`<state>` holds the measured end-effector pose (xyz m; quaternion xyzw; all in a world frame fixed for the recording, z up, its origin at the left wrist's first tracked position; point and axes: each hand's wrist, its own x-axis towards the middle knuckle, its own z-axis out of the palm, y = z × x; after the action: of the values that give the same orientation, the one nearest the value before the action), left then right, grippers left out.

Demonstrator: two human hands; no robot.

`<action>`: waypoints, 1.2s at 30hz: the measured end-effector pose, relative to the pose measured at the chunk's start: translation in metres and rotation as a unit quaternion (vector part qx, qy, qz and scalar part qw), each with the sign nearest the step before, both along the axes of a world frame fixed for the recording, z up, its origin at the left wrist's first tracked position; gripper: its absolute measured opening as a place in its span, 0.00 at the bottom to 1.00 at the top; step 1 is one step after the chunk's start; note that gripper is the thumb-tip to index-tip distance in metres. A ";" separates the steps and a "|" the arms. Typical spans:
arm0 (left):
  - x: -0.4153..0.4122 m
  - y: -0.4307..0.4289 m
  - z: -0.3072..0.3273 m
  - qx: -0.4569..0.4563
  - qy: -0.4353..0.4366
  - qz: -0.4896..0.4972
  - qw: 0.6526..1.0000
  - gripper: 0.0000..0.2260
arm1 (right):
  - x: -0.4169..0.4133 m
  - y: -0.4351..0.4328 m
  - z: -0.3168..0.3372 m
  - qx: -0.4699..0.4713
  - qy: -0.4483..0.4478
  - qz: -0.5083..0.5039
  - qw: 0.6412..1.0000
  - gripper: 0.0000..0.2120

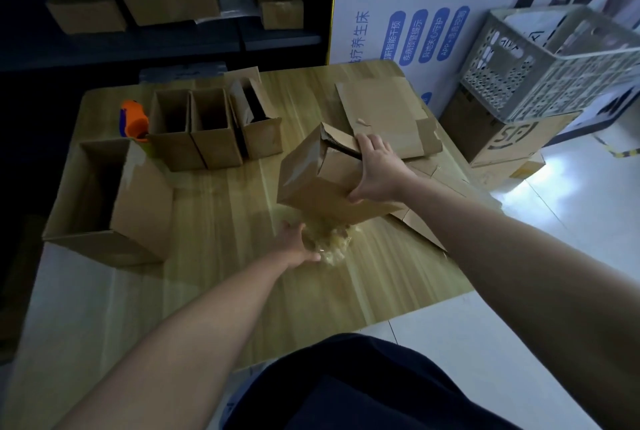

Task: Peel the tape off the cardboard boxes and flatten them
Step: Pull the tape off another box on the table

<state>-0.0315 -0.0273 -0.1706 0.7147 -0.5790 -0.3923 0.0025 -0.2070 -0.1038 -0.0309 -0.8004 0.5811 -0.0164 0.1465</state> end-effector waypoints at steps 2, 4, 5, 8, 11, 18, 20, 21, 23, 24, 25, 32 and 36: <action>0.011 0.000 0.004 -0.009 -0.023 -0.027 0.999 0.30 | 0.003 0.006 -0.006 0.008 0.012 -0.012 1.000 0.58; 0.026 -0.001 0.009 -0.033 -0.015 -0.037 0.999 0.19 | 0.005 0.007 -0.009 0.005 0.014 -0.030 0.999 0.58; 0.033 -0.001 0.012 -0.047 0.000 -0.031 0.998 0.15 | 0.006 0.008 -0.009 0.003 0.014 -0.038 0.999 0.58; 0.047 -0.004 0.023 -0.066 0.039 0.021 0.997 0.12 | 0.015 0.009 -0.009 -0.001 0.022 -0.042 0.999 0.57; 0.058 -0.006 0.036 -0.077 -0.004 0.022 0.997 0.10 | 0.028 0.012 -0.011 -0.010 0.037 -0.027 0.999 0.56; 0.088 0.000 0.043 -0.078 -0.039 0.001 0.996 0.13 | 0.051 0.013 -0.018 -0.015 0.062 -0.008 0.998 0.55; 0.089 0.004 0.042 -0.087 -0.040 -0.006 0.995 0.09 | 0.052 0.012 -0.017 -0.012 0.065 -0.011 0.998 0.56; 0.089 0.005 0.041 -0.089 -0.039 -0.008 0.995 0.08 | 0.051 0.010 -0.016 -0.010 0.064 -0.016 0.998 0.55; 0.088 0.005 0.037 -0.090 -0.016 0.005 0.996 0.07 | 0.048 0.008 -0.013 -0.006 0.058 -0.028 0.998 0.55; 0.087 0.005 0.036 -0.096 0.014 0.019 0.995 0.06 | 0.046 0.006 -0.011 -0.006 0.055 -0.034 0.998 0.56; 0.084 0.003 0.035 -0.097 0.048 0.036 0.993 0.11 | 0.044 0.005 -0.008 -0.010 0.051 -0.038 0.998 0.56; 0.033 -0.018 0.046 -0.150 0.186 0.041 0.970 0.14 | 0.026 -0.009 0.024 -0.109 -0.001 -0.083 0.991 0.54; -0.008 -0.032 0.044 -0.168 0.183 -0.012 0.968 0.13 | 0.004 -0.016 0.036 -0.144 -0.038 -0.135 0.980 0.54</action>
<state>-0.0391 -0.0589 -0.1264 0.6127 -0.6351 -0.4135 0.2242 -0.2031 -0.1201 0.0051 -0.7259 0.6695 -0.1501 0.0479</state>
